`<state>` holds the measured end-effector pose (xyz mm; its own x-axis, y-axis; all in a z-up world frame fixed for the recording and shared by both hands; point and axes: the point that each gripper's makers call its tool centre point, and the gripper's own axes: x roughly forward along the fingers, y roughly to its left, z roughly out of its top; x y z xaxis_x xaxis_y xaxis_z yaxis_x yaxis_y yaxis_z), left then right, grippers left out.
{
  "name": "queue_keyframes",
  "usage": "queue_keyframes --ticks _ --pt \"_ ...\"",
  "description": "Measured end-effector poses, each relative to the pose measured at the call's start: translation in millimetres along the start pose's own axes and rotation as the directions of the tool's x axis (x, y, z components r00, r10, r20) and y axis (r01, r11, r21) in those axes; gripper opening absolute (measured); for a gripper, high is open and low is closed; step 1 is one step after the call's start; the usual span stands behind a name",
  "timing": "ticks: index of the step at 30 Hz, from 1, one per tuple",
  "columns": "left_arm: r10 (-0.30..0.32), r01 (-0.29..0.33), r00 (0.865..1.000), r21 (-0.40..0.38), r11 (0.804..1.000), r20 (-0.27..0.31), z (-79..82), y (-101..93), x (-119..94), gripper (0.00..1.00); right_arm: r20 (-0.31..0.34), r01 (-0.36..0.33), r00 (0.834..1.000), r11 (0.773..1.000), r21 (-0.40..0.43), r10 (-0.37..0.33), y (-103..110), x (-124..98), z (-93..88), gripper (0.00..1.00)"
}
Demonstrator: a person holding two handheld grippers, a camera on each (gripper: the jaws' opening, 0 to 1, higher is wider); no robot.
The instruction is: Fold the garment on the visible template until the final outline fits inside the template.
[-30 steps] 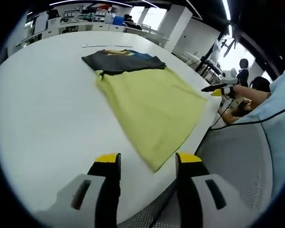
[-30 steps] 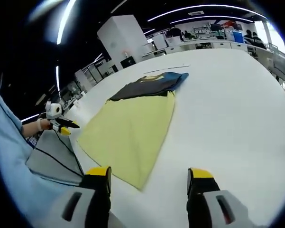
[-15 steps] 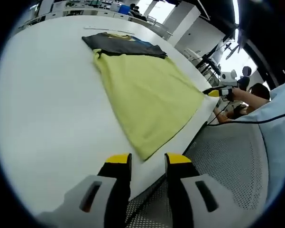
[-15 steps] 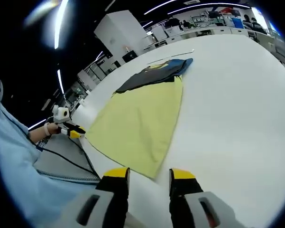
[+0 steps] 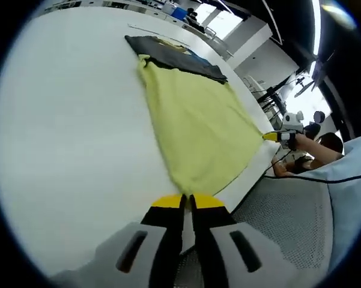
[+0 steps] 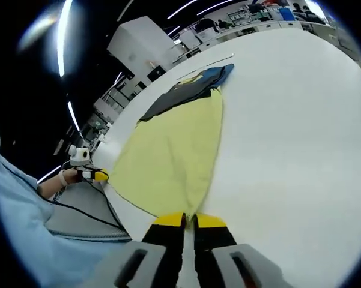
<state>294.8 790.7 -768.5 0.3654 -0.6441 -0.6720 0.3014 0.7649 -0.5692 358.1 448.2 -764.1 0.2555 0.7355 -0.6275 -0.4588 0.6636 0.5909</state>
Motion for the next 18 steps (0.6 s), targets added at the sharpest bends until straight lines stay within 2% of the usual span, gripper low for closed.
queue_keyframes --ticks 4,10,18 --pt "0.008 -0.008 1.0 -0.02 1.0 -0.012 -0.8 0.6 -0.5 0.01 -0.008 0.001 1.0 0.999 0.036 -0.001 2.3 -0.3 -2.0 0.0" --pt "0.02 -0.019 0.999 0.027 0.999 -0.043 -4.2 2.1 -7.0 0.0 -0.008 -0.047 0.999 0.997 0.065 0.047 15.6 -6.7 -6.8 0.0" --pt "0.03 -0.031 0.998 -0.011 0.999 -0.05 -7.3 6.0 -20.3 0.0 -0.033 -0.082 0.996 0.993 0.084 0.085 35.7 -10.6 -21.4 0.0"
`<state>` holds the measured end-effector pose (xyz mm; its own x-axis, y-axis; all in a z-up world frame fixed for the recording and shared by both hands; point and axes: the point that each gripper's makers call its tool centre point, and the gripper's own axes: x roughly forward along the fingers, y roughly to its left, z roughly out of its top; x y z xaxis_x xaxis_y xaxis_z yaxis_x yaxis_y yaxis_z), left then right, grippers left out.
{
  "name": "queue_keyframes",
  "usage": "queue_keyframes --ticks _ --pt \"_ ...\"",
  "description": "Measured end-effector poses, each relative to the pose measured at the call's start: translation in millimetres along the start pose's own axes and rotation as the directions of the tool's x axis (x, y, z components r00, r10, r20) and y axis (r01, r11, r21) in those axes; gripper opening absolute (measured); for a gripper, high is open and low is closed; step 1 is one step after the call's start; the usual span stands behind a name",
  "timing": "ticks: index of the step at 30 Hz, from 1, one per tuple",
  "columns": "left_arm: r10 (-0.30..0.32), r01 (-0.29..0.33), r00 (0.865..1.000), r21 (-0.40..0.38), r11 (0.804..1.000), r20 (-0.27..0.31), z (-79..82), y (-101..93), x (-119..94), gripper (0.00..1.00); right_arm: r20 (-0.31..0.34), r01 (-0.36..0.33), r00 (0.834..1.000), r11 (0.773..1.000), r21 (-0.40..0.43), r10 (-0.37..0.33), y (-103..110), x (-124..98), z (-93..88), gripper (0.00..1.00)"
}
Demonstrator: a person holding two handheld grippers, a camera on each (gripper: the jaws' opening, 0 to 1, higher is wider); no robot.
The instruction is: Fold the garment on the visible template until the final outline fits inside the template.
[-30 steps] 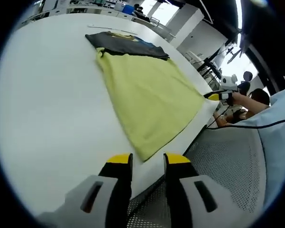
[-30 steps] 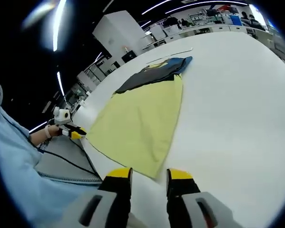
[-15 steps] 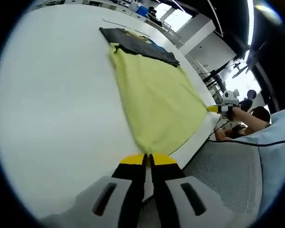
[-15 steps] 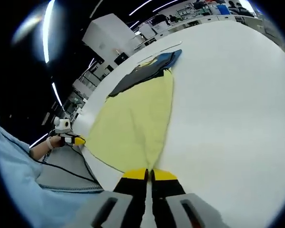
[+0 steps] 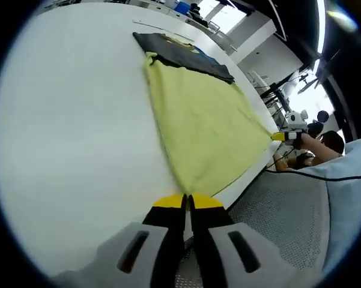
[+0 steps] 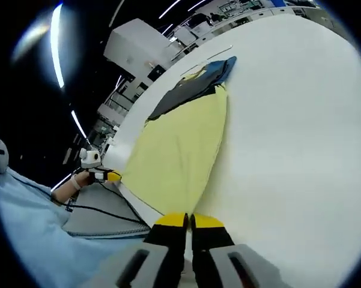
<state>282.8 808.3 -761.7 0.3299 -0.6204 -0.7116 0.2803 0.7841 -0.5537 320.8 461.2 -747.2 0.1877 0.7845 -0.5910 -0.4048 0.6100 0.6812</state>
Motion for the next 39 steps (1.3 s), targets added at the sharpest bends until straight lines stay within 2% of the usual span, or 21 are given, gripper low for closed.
queue_keyframes --ticks 5,12,17,20,25,26,27,29,31,36,38,39 --pt "0.001 -0.001 1.0 -0.025 1.0 0.013 -1.4 -3.0 -7.3 0.0 0.01 -0.015 1.0 0.999 0.03 0.014 4.8 -0.4 -6.2 0.0" --pt "-0.002 0.001 1.0 -0.039 0.999 -0.008 -11.1 -6.4 -7.0 0.0 0.004 -0.017 1.0 0.998 0.056 0.017 3.6 -1.6 -14.7 0.0" --pt "0.0 -0.001 1.0 -0.05 0.999 -0.008 -9.9 -4.7 -5.1 0.0 0.033 -0.026 0.999 0.995 0.098 0.023 0.8 -5.4 -5.5 0.0" --pt "-0.014 0.014 1.0 -0.028 1.0 -0.005 -1.3 -9.8 -8.6 0.0 0.079 -0.088 0.994 0.985 0.151 0.077 10.1 -9.5 6.5 0.0" --pt "-0.027 0.028 0.998 -0.02 0.999 0.065 30.5 -12.1 -21.5 0.0 0.13 -0.12 0.986 0.981 0.153 0.1 15.9 -17.1 25.4 0.0" --pt "-0.028 0.029 0.997 -0.013 0.999 0.075 37.1 -13.3 -23.9 0.0 0.174 -0.157 0.976 0.973 0.17 0.127 22.1 -19.0 37.4 0.0" --pt "-0.029 0.028 0.995 0.009 1.0 0.101 49.0 -14.9 -27.1 0.0 0.192 -0.172 0.972 0.97 0.172 0.138 24.7 -20.5 43.6 0.0" --pt "-0.036 0.033 0.99 0.022 0.999 0.133 68.5 -20.0 -33.9 0.0 0.228 -0.182 0.964 0.968 0.173 0.14 25.9 -23.6 59.7 0.0" --pt "-0.04 0.033 0.986 0.046 0.998 0.162 85.8 -23.8 -39.0 0.0 0.279 -0.206 0.947 0.966 0.159 0.156 27.9 -26.9 80.8 0.0" --pt "-0.062 0.047 0.972 0.069 0.996 0.226 135.8 -21.0 -41.6 0.0 0.329 -0.209 0.933 0.964 0.163 0.146 15.8 -26.1 119.1 0.0" --pt "-0.055 0.038 0.971 0.077 0.996 0.233 148.8 -17.6 -39.1 0.0 0.347 -0.212 0.927 0.964 0.161 0.146 14.7 -24.5 134.0 0.0" --pt "-0.055 0.034 0.967 0.089 0.995 0.249 160.2 -16.3 -37.9 0.0 0.367 -0.219 0.918 0.965 0.147 0.153 16.7 -23.5 146.7 0.0"
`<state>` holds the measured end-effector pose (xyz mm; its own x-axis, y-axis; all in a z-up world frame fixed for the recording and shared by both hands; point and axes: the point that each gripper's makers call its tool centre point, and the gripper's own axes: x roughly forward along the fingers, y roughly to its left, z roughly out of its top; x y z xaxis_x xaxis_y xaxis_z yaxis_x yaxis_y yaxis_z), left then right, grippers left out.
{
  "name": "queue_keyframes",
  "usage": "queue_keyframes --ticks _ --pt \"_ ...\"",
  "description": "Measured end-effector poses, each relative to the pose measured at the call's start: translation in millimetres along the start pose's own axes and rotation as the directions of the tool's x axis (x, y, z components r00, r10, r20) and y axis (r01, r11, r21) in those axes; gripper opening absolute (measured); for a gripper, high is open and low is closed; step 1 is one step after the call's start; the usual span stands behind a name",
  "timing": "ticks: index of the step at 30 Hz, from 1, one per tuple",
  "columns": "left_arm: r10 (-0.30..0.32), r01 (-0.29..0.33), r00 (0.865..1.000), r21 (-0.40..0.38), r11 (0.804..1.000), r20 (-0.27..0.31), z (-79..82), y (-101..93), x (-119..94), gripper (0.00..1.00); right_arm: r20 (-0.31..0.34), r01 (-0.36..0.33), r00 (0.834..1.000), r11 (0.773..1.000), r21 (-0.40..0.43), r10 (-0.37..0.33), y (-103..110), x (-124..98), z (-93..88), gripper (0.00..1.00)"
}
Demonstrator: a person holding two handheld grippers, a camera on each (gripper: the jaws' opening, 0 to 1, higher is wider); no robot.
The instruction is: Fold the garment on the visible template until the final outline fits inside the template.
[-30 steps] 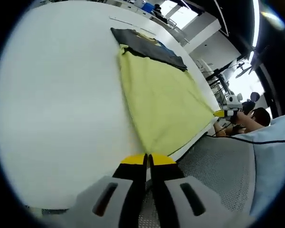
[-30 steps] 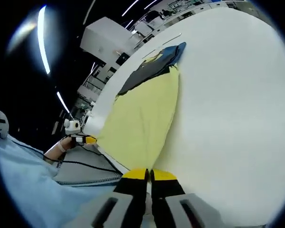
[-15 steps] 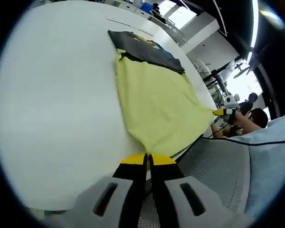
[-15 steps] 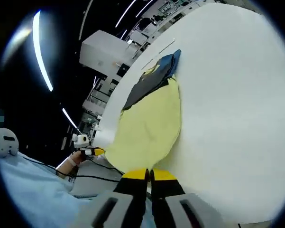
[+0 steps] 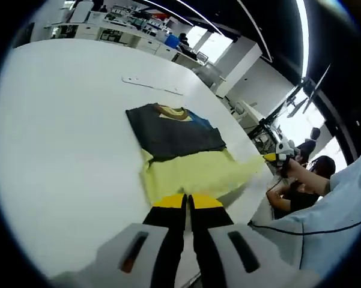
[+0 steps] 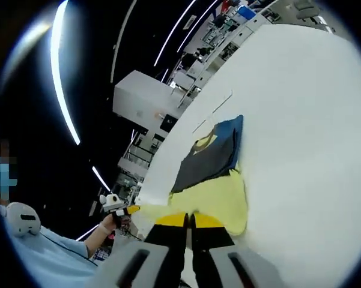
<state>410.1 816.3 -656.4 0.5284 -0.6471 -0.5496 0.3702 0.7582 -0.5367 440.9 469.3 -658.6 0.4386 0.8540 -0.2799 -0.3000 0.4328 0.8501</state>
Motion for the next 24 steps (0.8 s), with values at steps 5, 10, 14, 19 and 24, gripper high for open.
queue_keyframes --ticks 5,10,14,19,24 --pt "0.018 -0.019 0.999 0.019 1.0 0.04 36.7 15.4 15.5 0.0 0.05 -0.008 0.999 1.0 -0.027 0.009 3.4 20.2 40.4 0.0" --pt "0.031 -0.033 0.996 0.029 0.999 0.079 68.5 27.2 29.6 0.0 0.075 0.022 0.997 0.998 -0.061 -0.017 -1.2 35.5 71.0 0.0" --pt "0.042 -0.045 0.994 0.029 0.999 0.1 91.3 40.5 39.4 0.0 0.087 0.04 0.996 0.996 -0.08 -0.033 -4.0 45.7 90.3 0.0" --pt "0.063 -0.068 0.991 0.036 0.997 0.119 107.3 49.0 51.1 0.0 0.093 0.076 0.993 0.991 -0.108 -0.066 -10.9 56.8 108.6 0.0" --pt "0.074 -0.077 0.985 0.016 0.997 0.157 128.7 59.9 59.0 0.0 0.129 0.091 0.989 0.991 -0.1 -0.078 -16.6 65.4 134.4 0.0"
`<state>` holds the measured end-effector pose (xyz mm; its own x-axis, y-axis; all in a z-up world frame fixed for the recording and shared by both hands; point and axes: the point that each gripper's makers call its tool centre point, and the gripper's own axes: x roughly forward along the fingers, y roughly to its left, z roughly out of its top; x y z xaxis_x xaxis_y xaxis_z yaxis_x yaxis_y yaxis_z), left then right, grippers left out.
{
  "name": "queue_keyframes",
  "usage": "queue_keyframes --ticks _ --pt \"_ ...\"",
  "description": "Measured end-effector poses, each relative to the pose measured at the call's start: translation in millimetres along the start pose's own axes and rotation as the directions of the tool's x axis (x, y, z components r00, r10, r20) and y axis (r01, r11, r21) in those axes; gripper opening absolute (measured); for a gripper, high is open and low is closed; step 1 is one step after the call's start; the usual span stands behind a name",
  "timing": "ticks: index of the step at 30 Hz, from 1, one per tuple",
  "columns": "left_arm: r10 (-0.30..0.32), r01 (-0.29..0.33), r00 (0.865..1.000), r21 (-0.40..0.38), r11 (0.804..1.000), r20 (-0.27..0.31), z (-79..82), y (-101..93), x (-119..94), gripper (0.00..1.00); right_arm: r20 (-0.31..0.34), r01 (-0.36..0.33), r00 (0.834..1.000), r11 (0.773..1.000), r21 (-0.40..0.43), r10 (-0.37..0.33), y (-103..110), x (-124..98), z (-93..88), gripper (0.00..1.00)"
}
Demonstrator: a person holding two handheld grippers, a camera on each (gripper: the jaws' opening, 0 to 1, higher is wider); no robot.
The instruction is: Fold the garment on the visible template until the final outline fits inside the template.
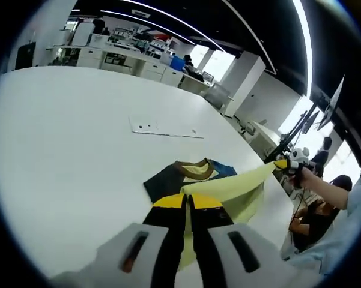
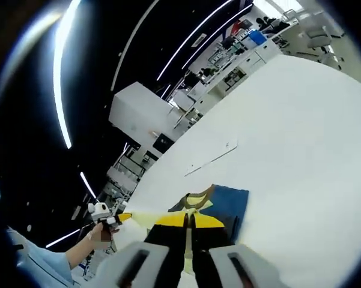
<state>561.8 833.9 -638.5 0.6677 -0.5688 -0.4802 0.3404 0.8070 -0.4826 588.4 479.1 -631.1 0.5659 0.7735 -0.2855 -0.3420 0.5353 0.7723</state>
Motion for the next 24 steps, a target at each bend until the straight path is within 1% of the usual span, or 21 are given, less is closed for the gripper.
queue_keyframes --ticks 5,8,10,12,13,15,17,19,22,24 --pt "0.014 -0.014 1.0 -0.005 1.0 0.013 11.7 8.5 12.1 0.0 0.003 0.023 1.0 1.0 -0.018 -0.023 -7.0 16.0 15.4 0.0" --pt "0.031 -0.031 0.999 -0.035 0.999 0.026 18.3 16.8 21.7 0.0 0.012 0.032 0.999 0.999 -0.019 -0.032 -12.4 24.9 23.2 0.0" --pt "0.039 -0.037 0.999 -0.054 0.998 0.036 19.5 21.3 27.5 0.0 0.023 0.039 0.999 0.999 -0.006 -0.038 -17.2 31.4 28.3 0.0" --pt "0.051 -0.048 0.998 -0.071 0.996 0.032 17.5 28.8 34.1 0.0 0.023 0.05 0.998 0.999 -0.002 -0.05 -23.8 38.3 30.0 0.0" --pt "0.065 -0.062 0.998 -0.093 0.994 0.026 14.2 36.9 40.1 0.0 0.021 0.058 0.998 0.998 0.0 -0.058 -29.9 41.7 32.3 0.0" --pt "0.072 -0.069 0.997 -0.112 0.991 0.022 8.9 44.9 46.7 0.0 0.018 0.071 0.997 0.997 0.005 -0.071 -38.9 48.3 33.3 0.0" --pt "0.077 -0.071 0.996 -0.152 0.986 0.036 7.5 50.7 51.1 0.0 0.015 0.082 0.997 0.997 0.016 -0.082 -44.1 53.4 32.4 0.0" --pt "0.089 -0.08 0.995 -0.171 0.982 0.049 7.3 57.4 55.5 0.0 0.016 0.089 0.996 0.996 0.02 -0.089 -47.6 57.3 32.2 0.0" --pt "0.092 -0.081 0.995 -0.193 0.978 0.047 4.6 62.1 61.4 0.0 0.011 0.097 0.995 0.995 0.027 -0.097 -53.7 63.8 34.6 0.0" --pt "0.098 -0.09 0.995 -0.199 0.976 0.035 1.7 66.0 66.3 0.0 0.001 0.109 0.994 0.994 0.023 -0.11 -58.7 66.7 32.0 0.0"
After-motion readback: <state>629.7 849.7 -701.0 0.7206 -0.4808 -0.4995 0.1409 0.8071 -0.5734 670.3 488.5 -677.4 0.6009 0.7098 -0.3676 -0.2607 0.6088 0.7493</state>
